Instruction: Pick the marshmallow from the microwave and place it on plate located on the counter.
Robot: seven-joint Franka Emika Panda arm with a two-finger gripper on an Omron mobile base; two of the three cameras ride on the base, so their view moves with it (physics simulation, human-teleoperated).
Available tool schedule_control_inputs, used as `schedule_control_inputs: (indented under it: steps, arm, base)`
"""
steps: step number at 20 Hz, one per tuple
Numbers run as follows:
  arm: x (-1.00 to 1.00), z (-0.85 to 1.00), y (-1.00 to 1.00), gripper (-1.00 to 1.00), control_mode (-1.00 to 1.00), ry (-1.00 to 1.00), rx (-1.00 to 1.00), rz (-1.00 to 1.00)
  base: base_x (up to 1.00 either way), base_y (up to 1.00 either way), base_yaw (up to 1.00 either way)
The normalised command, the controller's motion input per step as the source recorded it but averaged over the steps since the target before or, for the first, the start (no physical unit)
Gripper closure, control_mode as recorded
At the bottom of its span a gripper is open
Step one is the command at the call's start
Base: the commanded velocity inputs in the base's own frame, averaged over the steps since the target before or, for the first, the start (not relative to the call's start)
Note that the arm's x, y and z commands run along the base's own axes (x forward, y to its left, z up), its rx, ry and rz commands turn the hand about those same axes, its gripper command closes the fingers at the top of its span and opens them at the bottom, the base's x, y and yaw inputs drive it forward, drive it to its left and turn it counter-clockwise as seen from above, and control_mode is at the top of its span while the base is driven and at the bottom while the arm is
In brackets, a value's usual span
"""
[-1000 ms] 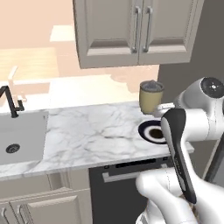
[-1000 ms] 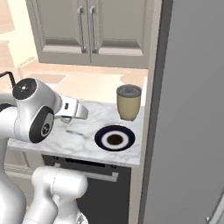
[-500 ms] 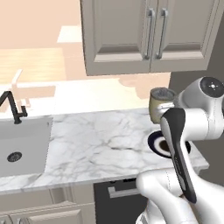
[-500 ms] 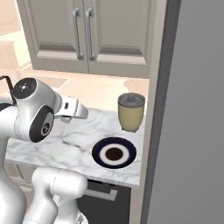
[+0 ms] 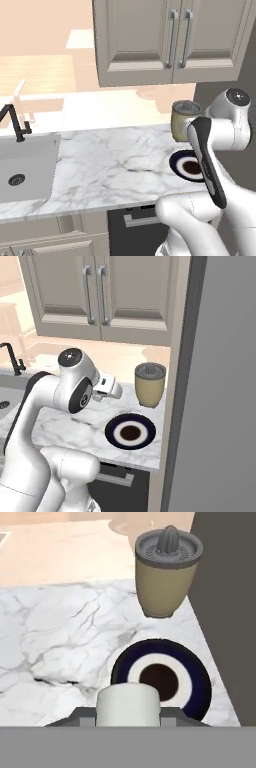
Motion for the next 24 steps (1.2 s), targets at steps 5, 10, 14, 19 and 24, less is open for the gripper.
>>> schedule_control_inputs:
  steps: [5,10,14,19,24]
  arm:
    - [0.71,-0.63,-0.30,1.00,-1.00,0.18,0.03,-0.14]
    - [0.49,-0.49,-0.18,1.00,-1.00,0.27,0.00,-0.09]
    - [0.43,-0.46,-0.10,1.00,-1.00,0.21,0.00,-0.05]
    - [0.31,-0.55,-0.21,1.00,-1.00,0.22,0.00,-0.02]
    - [0.42,-0.78,-0.04,1.00,-1.00,0.06,0.00,0.00]
  base:
    - [0.00,0.00,0.00]
    - [0.00,0.00,0.00]
    - [0.00,0.00,0.00]
    - [0.00,0.00,0.00]
    - [0.00,0.00,0.00]
